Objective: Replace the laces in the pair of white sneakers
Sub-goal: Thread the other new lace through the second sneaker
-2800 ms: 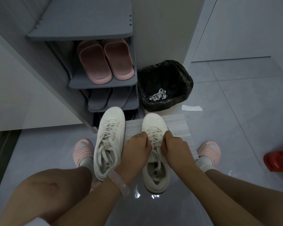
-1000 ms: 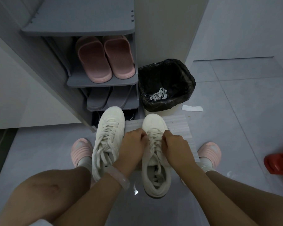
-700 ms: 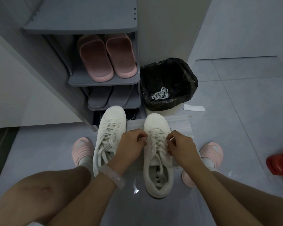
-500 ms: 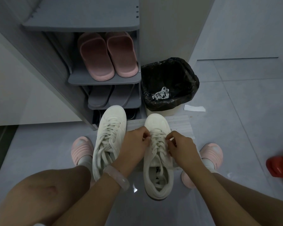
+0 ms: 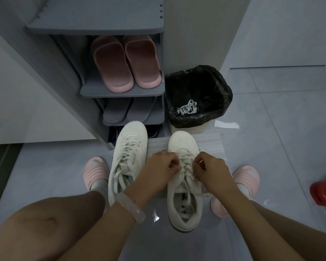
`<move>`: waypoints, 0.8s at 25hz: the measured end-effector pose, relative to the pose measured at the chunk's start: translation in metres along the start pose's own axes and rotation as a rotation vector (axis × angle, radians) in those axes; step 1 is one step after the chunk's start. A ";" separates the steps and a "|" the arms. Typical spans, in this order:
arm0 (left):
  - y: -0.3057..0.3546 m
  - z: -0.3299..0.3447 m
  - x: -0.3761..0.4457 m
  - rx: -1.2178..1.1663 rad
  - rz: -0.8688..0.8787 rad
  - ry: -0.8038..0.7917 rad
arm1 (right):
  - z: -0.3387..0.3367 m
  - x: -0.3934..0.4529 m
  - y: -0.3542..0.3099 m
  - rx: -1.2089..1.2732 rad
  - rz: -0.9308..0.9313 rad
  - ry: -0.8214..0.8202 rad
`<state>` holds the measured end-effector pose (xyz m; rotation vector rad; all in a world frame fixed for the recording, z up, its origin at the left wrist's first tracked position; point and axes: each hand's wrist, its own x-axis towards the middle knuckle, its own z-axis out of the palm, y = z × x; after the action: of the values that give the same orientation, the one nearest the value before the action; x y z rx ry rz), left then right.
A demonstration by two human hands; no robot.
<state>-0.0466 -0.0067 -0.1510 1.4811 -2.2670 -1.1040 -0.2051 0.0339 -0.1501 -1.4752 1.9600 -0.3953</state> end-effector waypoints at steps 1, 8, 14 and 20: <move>0.000 0.000 0.000 0.012 0.006 -0.003 | 0.000 0.000 0.000 -0.019 -0.012 -0.004; 0.004 0.007 0.004 -0.089 -0.125 0.002 | 0.000 0.000 -0.001 -0.116 -0.078 -0.012; 0.005 0.007 0.006 -0.070 -0.092 -0.052 | 0.001 0.000 0.001 -0.132 -0.083 -0.005; 0.009 0.007 0.003 -0.056 -0.089 -0.044 | 0.002 0.000 0.000 -0.119 -0.078 0.003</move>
<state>-0.0584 -0.0043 -0.1508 1.5644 -2.1989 -1.2261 -0.2041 0.0345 -0.1516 -1.6303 1.9621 -0.3196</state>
